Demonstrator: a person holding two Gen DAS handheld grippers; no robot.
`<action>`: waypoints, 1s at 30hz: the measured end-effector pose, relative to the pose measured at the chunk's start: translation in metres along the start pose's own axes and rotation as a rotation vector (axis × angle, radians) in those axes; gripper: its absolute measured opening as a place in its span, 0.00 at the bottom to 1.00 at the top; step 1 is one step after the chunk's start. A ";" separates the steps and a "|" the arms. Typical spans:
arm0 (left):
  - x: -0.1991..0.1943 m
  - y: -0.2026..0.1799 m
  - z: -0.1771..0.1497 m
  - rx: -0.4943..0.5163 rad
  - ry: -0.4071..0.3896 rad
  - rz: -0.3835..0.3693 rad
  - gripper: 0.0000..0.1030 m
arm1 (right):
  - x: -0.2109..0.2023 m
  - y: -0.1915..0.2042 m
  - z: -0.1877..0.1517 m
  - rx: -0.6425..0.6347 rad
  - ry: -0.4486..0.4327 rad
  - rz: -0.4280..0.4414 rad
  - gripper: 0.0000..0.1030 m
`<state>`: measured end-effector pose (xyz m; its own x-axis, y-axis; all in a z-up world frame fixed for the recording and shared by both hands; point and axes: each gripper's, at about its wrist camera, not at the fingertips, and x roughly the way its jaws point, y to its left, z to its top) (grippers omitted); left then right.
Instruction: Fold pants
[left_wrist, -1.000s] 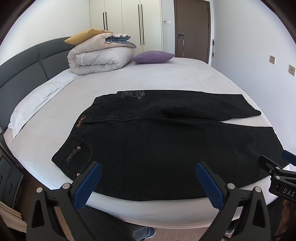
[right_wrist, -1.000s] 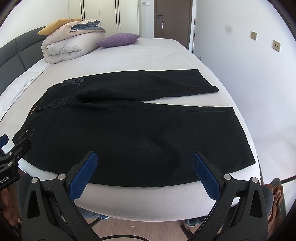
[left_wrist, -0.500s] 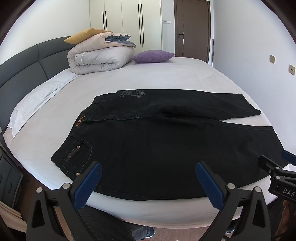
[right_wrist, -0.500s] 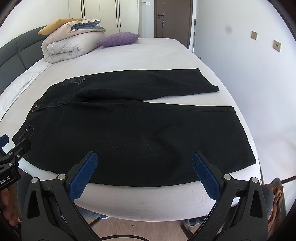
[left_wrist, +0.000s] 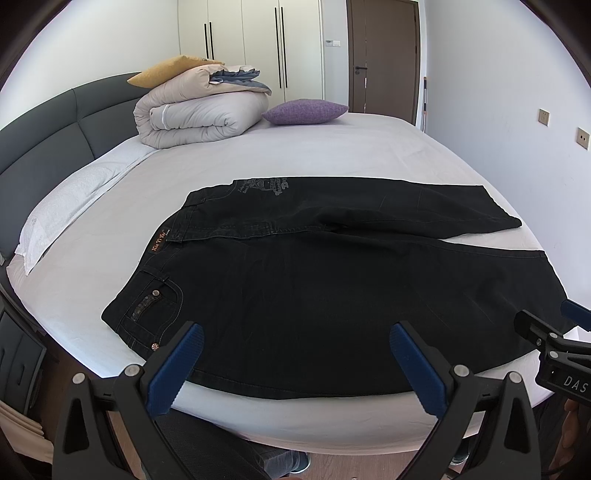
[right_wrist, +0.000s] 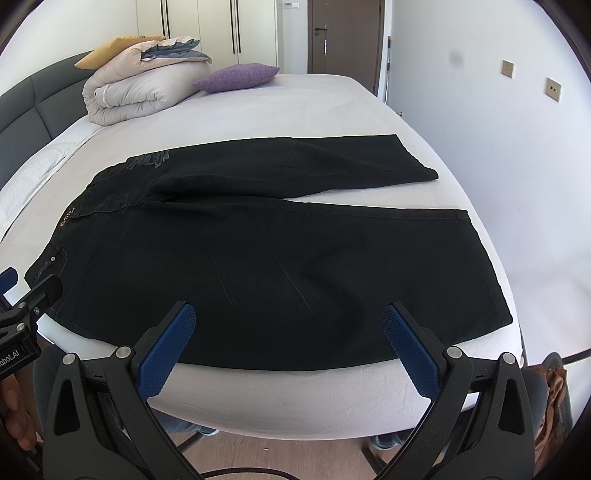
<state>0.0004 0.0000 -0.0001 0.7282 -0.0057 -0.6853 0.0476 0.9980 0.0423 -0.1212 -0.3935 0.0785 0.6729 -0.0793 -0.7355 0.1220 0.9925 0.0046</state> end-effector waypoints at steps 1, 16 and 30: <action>0.000 0.000 0.000 0.000 0.000 0.000 1.00 | 0.000 0.000 0.000 0.000 0.000 0.000 1.00; 0.000 0.000 0.000 0.000 0.001 0.000 1.00 | 0.000 0.001 -0.001 0.001 0.002 0.000 1.00; 0.000 -0.001 0.000 0.009 -0.004 0.005 1.00 | 0.002 0.003 0.000 0.000 0.005 0.000 1.00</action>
<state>0.0004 -0.0007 -0.0001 0.7309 -0.0009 -0.6825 0.0498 0.9974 0.0520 -0.1199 -0.3905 0.0769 0.6693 -0.0785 -0.7389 0.1218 0.9925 0.0049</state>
